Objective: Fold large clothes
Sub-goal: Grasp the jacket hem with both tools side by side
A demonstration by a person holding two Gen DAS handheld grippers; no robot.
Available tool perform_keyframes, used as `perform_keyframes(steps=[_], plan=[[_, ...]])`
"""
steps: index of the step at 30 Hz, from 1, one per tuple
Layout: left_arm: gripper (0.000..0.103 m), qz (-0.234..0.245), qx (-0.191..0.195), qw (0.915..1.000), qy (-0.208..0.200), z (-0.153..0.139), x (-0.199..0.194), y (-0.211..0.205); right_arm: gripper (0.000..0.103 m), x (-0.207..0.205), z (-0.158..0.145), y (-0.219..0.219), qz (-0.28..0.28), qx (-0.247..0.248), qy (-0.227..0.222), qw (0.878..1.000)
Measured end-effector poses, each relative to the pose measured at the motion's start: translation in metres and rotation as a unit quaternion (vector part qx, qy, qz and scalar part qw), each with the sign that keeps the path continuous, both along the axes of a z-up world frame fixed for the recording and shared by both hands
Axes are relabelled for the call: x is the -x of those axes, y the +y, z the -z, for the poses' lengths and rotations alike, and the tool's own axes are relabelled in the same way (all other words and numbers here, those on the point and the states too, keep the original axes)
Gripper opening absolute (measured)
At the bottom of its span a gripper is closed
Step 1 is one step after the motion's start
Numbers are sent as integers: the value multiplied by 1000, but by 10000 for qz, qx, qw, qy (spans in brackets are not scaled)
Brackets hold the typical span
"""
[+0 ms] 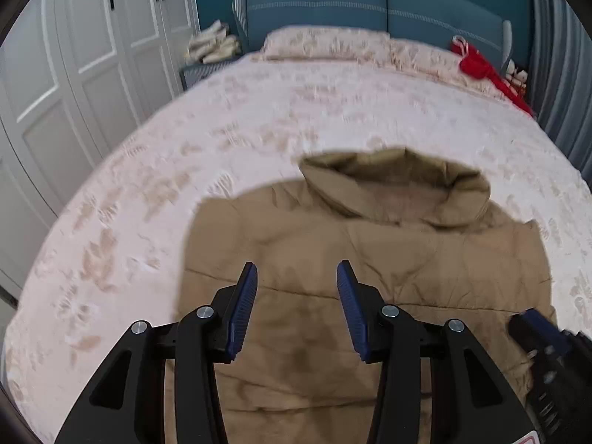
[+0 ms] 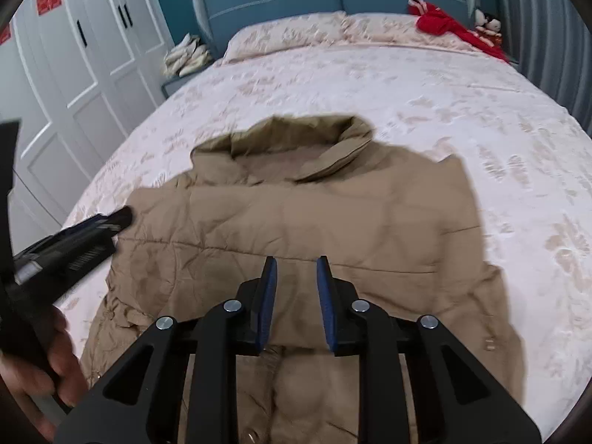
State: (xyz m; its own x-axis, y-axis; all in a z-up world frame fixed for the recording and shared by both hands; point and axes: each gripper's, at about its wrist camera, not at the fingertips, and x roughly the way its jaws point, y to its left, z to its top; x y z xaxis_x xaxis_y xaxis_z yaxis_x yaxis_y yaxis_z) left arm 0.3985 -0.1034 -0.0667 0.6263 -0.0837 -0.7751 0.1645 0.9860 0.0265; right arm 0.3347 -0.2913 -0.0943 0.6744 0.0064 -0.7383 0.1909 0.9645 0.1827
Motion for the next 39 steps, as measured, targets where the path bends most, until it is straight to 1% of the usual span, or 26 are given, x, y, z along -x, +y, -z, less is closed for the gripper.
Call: perform_keyframes(steps=[3, 6, 8, 12, 15, 17, 25, 39], plan=[[44, -35, -153, 9998, 133, 24, -2, -9, 21, -10, 23, 9, -20, 163, 199, 9997], [44, -80, -158, 9993, 322, 45, -1, -6, 18, -11, 45, 8, 3, 136, 370, 9992], [45, -76, -192, 9995, 222, 56, 4, -5, 16, -10, 54, 10, -11, 229, 385, 9990], [45, 27, -607, 9981, -97, 70, 14, -15, 16, -9, 64, 17, -82, 490, 339, 9982], [45, -20, -633, 9978, -171, 76, 16, -16, 16, -9, 71, 21, -92, 630, 276, 9976], [45, -41, -619, 9979, -205, 79, 15, -16, 16, -9, 75, 20, -85, 627, 236, 9977], [45, -65, -783, 9958, -472, 89, 20, -22, 16, -3, 83, 24, -70, 867, 13, 9962], [44, -90, -857, 9938, -702, 96, 25, -24, 15, 0, 89, 23, -54, 817, -165, 9965]])
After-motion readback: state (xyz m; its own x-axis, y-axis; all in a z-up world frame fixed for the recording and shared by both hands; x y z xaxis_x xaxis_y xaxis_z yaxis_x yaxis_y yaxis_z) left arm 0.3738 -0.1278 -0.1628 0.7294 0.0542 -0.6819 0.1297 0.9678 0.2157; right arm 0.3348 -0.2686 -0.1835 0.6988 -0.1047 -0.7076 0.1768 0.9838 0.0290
